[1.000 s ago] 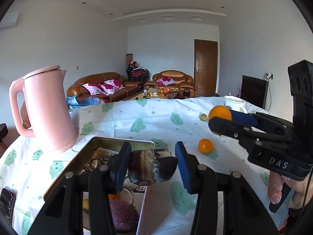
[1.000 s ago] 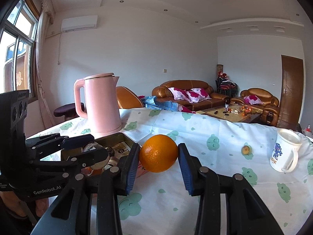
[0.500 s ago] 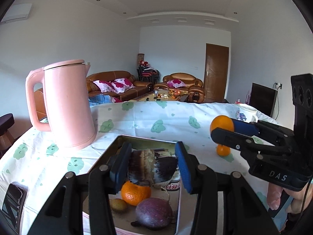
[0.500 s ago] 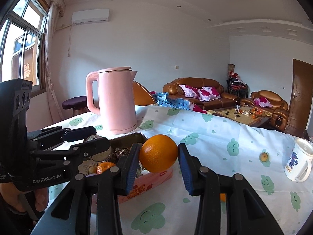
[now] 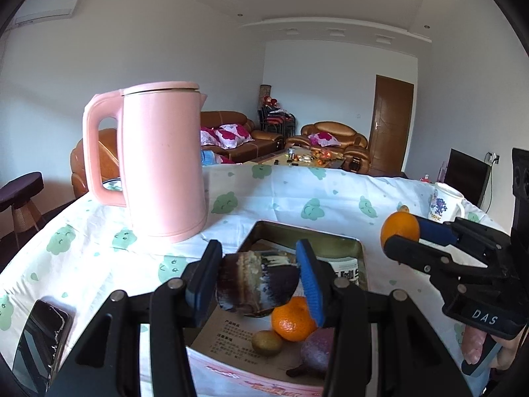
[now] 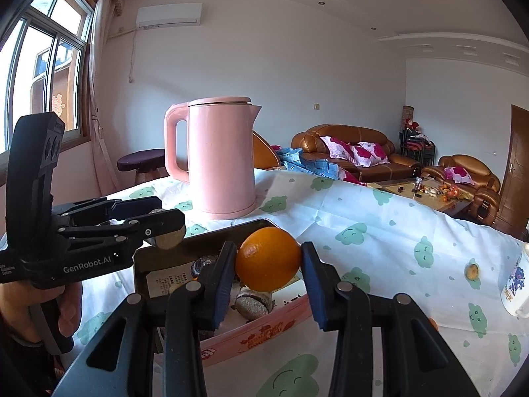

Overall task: Organize fruits
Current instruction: 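Lower the orange into the tin with the right gripper while the left lowers the cake and both open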

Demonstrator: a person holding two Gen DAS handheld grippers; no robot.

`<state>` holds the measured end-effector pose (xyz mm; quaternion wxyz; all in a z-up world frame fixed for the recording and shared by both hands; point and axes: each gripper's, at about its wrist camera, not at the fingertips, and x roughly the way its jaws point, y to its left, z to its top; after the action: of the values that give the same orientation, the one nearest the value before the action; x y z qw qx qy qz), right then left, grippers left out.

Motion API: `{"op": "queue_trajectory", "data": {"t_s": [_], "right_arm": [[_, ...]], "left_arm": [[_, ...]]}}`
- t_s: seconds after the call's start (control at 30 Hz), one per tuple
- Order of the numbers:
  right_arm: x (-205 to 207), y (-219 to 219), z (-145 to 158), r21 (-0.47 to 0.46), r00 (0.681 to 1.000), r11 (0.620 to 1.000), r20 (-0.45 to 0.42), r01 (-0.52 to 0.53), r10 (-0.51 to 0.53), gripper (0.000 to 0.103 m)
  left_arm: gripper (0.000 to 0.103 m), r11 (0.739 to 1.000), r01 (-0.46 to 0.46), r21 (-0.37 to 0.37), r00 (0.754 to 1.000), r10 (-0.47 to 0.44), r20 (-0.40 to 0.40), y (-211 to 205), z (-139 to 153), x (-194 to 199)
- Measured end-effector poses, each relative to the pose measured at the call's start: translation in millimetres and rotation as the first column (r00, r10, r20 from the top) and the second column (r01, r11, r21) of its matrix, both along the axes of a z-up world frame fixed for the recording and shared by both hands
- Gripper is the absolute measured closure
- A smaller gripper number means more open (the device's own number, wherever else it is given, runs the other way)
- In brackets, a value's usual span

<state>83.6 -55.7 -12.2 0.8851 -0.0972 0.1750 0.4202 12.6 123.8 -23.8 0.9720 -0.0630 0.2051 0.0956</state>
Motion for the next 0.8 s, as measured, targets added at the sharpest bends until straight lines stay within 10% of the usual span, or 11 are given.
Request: {"op": "queue_trajectory", "data": {"t_s": [0.8], "right_arm": [[10, 49, -18, -0.086, 0.998, 0.995, -0.042, -0.051, 0.047, 0.061]], "left_arm": [[0.055, 1.0, -0.023, 0.0, 0.995, 0.023, -0.093, 18, -21, 10]]}}
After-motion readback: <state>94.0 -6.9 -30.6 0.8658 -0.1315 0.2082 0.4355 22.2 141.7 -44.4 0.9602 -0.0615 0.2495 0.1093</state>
